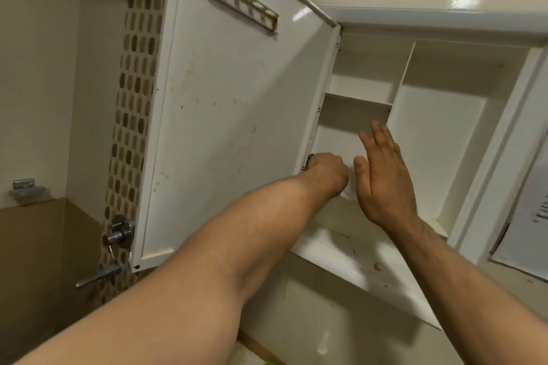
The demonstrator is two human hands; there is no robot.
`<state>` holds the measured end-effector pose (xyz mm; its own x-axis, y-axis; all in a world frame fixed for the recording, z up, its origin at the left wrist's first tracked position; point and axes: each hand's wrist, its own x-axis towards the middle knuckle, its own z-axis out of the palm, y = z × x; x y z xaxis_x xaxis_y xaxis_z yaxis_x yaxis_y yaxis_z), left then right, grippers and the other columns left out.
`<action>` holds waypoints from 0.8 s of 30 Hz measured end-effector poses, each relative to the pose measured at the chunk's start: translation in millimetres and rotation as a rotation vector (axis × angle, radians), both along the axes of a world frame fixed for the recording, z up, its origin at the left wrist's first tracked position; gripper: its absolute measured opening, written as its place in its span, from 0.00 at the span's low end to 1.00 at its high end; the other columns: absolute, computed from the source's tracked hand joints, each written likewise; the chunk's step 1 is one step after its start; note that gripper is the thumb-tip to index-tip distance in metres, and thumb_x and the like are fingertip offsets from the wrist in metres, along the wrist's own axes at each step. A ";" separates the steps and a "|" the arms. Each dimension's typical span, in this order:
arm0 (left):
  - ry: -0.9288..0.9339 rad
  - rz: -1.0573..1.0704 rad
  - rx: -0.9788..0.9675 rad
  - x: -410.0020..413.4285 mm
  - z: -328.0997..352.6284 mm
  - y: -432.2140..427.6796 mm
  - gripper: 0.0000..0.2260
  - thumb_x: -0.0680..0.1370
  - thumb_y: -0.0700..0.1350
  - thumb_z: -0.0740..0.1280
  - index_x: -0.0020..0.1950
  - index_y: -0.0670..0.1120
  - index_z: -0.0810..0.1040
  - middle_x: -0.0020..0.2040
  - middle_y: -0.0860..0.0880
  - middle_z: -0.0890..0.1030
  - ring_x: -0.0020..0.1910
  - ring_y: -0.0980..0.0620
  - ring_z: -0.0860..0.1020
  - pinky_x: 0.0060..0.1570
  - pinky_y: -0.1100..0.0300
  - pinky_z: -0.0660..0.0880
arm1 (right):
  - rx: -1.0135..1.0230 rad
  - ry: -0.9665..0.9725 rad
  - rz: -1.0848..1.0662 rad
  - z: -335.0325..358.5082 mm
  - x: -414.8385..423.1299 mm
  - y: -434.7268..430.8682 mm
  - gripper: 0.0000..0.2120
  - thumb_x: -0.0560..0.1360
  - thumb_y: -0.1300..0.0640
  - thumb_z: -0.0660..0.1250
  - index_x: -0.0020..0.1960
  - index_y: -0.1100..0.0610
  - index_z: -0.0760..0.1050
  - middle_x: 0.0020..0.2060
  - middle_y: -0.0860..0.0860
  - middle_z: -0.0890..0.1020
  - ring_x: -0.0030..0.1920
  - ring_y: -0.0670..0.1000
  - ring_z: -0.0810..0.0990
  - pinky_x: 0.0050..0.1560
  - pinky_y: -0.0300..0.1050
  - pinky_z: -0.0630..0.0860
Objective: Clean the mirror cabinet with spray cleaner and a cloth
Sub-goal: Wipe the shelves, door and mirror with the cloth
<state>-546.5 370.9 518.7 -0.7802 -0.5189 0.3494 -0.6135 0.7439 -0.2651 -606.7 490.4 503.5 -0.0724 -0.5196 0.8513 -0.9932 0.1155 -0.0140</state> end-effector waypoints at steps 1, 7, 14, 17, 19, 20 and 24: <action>0.002 0.010 0.019 -1.4 4.6 2.6 0.10 0.83 0.43 0.64 0.64 0.45 0.79 0.47 0.47 0.76 0.47 0.46 0.77 0.46 0.53 0.76 | -0.010 -0.012 0.002 -0.8 -3.1 3.1 0.28 0.85 0.47 0.49 0.82 0.56 0.61 0.83 0.52 0.56 0.84 0.49 0.49 0.83 0.55 0.51; 0.036 -0.011 0.154 6.3 -9.7 -3.3 0.12 0.82 0.38 0.59 0.62 0.41 0.79 0.59 0.42 0.81 0.55 0.43 0.81 0.47 0.51 0.78 | -0.029 -0.081 -0.013 -17.8 -22.3 17.7 0.27 0.85 0.47 0.49 0.81 0.55 0.62 0.83 0.51 0.56 0.83 0.49 0.50 0.82 0.57 0.54; 0.303 -0.154 0.159 17.0 -25.9 4.0 0.09 0.81 0.46 0.61 0.48 0.45 0.79 0.44 0.47 0.80 0.52 0.42 0.82 0.43 0.53 0.76 | -0.059 -0.148 -0.007 -31.4 -24.8 29.3 0.27 0.85 0.46 0.49 0.80 0.55 0.64 0.83 0.50 0.57 0.83 0.48 0.51 0.80 0.46 0.51; 0.249 -0.143 0.170 23.7 -44.1 -5.1 0.22 0.85 0.52 0.53 0.71 0.43 0.76 0.72 0.40 0.75 0.69 0.40 0.74 0.67 0.47 0.71 | -0.045 -0.150 -0.019 -36.2 -27.5 31.5 0.27 0.85 0.46 0.49 0.80 0.55 0.64 0.83 0.49 0.58 0.83 0.48 0.51 0.79 0.43 0.49; 0.236 -0.183 0.124 23.0 -48.0 -1.8 0.25 0.85 0.55 0.52 0.74 0.42 0.74 0.75 0.39 0.72 0.72 0.41 0.71 0.73 0.48 0.65 | -0.058 -0.158 -0.017 -35.9 -29.4 31.5 0.26 0.85 0.46 0.49 0.80 0.55 0.64 0.83 0.49 0.58 0.83 0.48 0.51 0.78 0.43 0.50; 0.234 -0.220 0.108 21.1 -49.0 0.1 0.25 0.85 0.55 0.52 0.73 0.42 0.75 0.74 0.40 0.73 0.72 0.41 0.71 0.74 0.48 0.65 | -0.060 -0.164 -0.018 -36.0 -29.7 30.6 0.27 0.85 0.46 0.49 0.80 0.55 0.64 0.83 0.49 0.58 0.83 0.48 0.51 0.78 0.43 0.50; 0.207 -0.189 0.125 20.0 -41.8 -4.7 0.21 0.86 0.51 0.51 0.75 0.45 0.73 0.76 0.42 0.71 0.74 0.42 0.70 0.73 0.47 0.68 | -0.044 -0.186 -0.002 -39.9 -26.1 22.9 0.27 0.85 0.45 0.49 0.80 0.55 0.64 0.83 0.49 0.58 0.83 0.47 0.51 0.78 0.43 0.50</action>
